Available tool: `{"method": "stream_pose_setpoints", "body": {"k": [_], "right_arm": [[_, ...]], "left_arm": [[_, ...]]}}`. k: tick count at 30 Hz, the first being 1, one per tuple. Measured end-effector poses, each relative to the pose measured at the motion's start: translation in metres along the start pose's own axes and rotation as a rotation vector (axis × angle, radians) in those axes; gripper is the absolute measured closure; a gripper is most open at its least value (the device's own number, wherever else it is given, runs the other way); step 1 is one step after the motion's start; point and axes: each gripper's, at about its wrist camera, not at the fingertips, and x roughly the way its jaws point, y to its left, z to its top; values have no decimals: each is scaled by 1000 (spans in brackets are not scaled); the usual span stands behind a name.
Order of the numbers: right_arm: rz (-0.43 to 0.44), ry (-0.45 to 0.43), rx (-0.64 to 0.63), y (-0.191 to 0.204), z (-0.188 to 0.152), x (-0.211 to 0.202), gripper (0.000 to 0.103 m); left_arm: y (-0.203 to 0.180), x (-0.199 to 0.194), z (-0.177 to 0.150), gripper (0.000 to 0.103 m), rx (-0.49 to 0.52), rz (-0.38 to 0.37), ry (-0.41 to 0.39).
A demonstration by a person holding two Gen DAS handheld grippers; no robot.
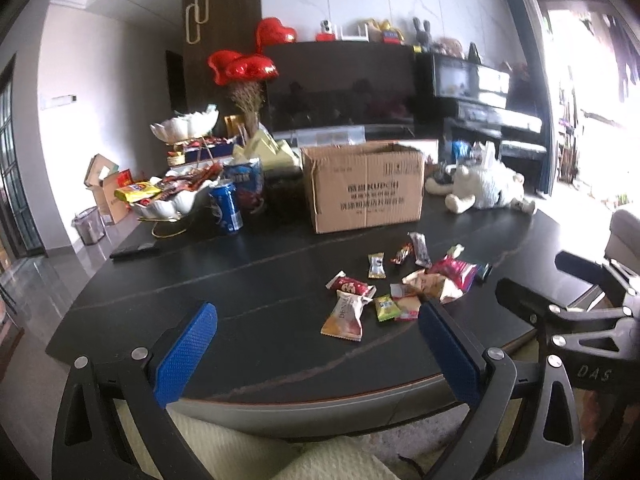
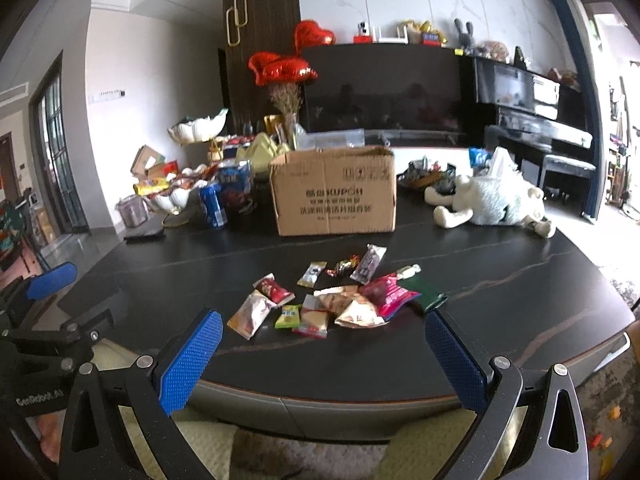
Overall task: Organize snacks
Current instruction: 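Grasp the white DENMAS pack with the left tool while the right tool grasps the orange biscuit pack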
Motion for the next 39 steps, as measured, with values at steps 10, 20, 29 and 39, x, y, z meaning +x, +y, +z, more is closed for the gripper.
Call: {"method": "stream_pose_setpoints", "body": {"k": [10,20,29,39], "right_arm": [[30,118,-31,-5,12,72,4],[34,211,-25,-14,16,131,12],[30,277,-6,-23,10,165,16],[48,330,17,-31,4,186,23]], "left_arm": [[1,65,5,9,-16,-33,111],[7,129,2,19,-64,-61,224],[3,168,-4,24,-68,-87,325],[-1,194,-9,30,-71,-126,390]]}}
